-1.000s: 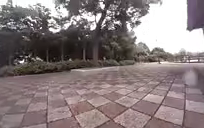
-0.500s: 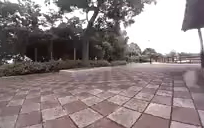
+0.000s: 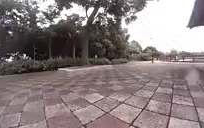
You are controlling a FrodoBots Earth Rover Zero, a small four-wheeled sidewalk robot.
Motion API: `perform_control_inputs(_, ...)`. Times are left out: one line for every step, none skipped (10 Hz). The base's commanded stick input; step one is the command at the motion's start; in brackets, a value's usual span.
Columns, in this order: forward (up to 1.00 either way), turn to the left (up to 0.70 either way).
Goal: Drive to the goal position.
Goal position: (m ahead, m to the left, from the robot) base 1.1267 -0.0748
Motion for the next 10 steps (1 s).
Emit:
perform_control_inputs(1.0, 0.0)
perform_control_inputs(1.0, 0.0)
perform_control_inputs(1.0, 0.0)
perform_control_inputs(1.0, 0.0)
perform_control_inputs(1.0, 0.0)
perform_control_inputs(1.0, 0.0)
perform_control_inputs(1.0, 0.0)
perform_control_inputs(1.0, 0.0)
perform_control_inputs(1.0, 0.0)
perform_control_inputs(1.0, 0.0)
